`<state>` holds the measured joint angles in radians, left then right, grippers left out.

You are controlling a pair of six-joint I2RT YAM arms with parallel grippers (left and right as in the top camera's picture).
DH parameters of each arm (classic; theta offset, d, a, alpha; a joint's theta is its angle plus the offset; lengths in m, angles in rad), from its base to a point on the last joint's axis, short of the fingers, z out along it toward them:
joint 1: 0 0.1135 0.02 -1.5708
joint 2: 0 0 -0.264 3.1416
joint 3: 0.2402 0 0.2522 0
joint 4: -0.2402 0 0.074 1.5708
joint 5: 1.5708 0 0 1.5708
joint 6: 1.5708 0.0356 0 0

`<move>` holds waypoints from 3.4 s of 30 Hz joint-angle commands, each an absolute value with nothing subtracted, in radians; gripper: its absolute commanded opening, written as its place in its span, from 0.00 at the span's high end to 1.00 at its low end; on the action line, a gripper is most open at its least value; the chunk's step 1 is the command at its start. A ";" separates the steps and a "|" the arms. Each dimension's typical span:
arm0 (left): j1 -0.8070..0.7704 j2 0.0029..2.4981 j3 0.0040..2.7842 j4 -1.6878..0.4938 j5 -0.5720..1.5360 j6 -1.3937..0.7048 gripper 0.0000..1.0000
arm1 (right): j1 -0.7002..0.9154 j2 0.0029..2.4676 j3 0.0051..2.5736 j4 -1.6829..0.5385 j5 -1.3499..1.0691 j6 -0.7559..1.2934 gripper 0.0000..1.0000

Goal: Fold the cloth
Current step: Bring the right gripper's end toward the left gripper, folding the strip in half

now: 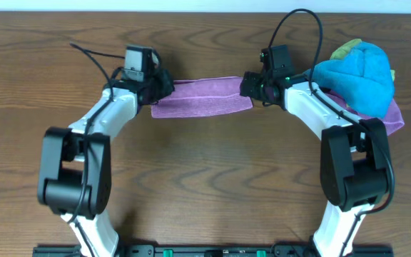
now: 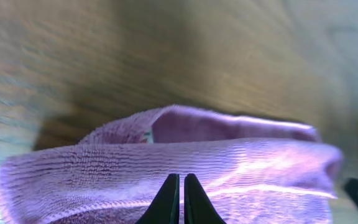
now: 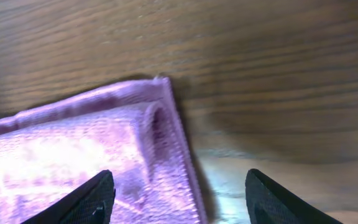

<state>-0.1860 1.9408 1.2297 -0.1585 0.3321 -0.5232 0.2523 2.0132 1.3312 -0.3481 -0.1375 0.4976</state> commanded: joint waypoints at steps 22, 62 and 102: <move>-0.184 2.073 1.242 -0.213 0.304 -0.521 0.94 | 0.258 2.147 1.332 -0.184 -0.383 0.538 0.91; -0.182 2.072 1.262 -0.229 0.307 -0.524 0.94 | 0.583 1.969 1.335 0.040 -0.286 0.614 0.99; 0.020 1.705 1.262 -0.494 0.296 -0.427 0.94 | 0.738 2.160 1.336 0.294 -0.184 0.625 0.74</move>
